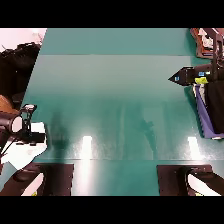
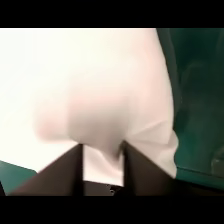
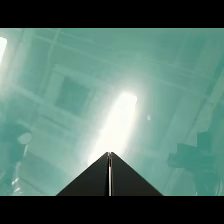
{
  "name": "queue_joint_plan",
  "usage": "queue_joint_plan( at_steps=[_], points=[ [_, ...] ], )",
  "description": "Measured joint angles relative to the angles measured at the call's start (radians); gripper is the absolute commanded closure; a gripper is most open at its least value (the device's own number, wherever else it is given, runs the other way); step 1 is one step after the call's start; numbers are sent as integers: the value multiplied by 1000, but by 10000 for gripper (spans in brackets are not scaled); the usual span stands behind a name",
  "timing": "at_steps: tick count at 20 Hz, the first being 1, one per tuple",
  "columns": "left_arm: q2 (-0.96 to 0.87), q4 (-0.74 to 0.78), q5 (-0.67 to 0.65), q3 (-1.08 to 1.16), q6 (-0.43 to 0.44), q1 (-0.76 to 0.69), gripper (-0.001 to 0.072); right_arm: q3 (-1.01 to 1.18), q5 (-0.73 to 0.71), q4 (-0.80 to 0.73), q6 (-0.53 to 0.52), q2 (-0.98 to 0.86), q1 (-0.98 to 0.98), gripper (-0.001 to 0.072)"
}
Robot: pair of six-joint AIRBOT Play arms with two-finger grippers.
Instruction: Fold the shirts.
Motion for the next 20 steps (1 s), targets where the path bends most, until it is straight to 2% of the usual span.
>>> queue_joint_plan(
  at_steps=[1,5,11,15,20],
  points=[
    [0,2,1,-7,-9,2,688,0,-1,0,0,0,0,695],
    [2,4,0,80,-27,4,686,3,-5,0,0,0,0,695],
    [1,-90,9,633,-14,-34,689,142,-27,1,0,1,-6,695],
    [-24,-150,86,929,-4,-173,690,264,-61,0,0,2,-8,695],
    [-193,-169,195,1047,2,-429,690,350,-77,0,0,2,-8,695]
  ],
)
